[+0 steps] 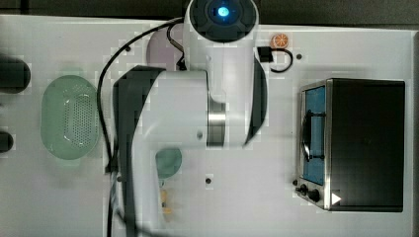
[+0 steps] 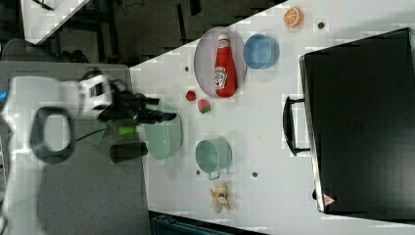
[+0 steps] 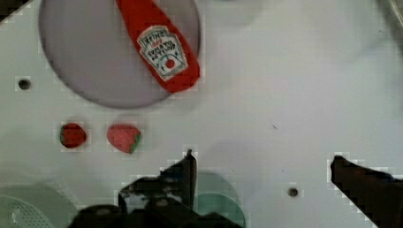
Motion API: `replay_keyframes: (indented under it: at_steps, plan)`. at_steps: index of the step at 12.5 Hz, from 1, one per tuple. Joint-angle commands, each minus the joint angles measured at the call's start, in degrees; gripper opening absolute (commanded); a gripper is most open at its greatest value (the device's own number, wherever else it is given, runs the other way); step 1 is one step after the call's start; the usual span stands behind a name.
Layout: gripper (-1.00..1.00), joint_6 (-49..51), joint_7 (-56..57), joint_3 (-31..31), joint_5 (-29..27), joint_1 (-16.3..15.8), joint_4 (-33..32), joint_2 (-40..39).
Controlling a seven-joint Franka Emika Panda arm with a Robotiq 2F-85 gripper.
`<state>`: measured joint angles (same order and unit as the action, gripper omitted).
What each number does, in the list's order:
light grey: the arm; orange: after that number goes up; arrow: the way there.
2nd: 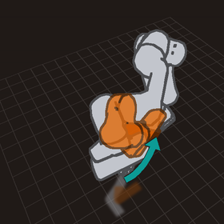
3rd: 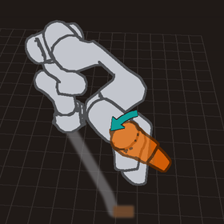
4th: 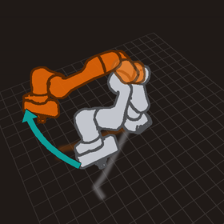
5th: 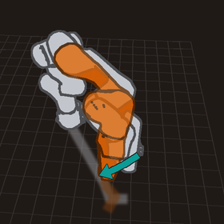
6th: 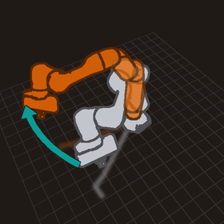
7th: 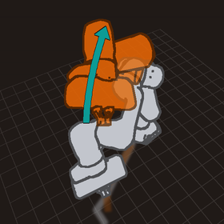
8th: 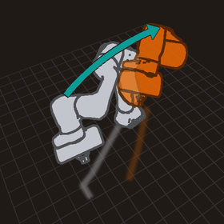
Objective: Pick ketchup from plate and place it on table.
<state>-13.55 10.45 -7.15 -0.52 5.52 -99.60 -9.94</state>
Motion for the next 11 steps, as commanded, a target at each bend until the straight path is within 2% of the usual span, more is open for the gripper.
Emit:
replay_keyframes:
  at_steps: [1,6,11]
  plan:
    - [1.00,-5.2,12.3,0.0,-0.3,-0.5,-0.6,-3.9]
    - [1.00,-20.0,28.6,-0.1,-0.2,-1.0,-0.6,-12.9]
    - [1.00,-28.9,30.5,0.0,0.0,-2.0,-0.4,-20.8]
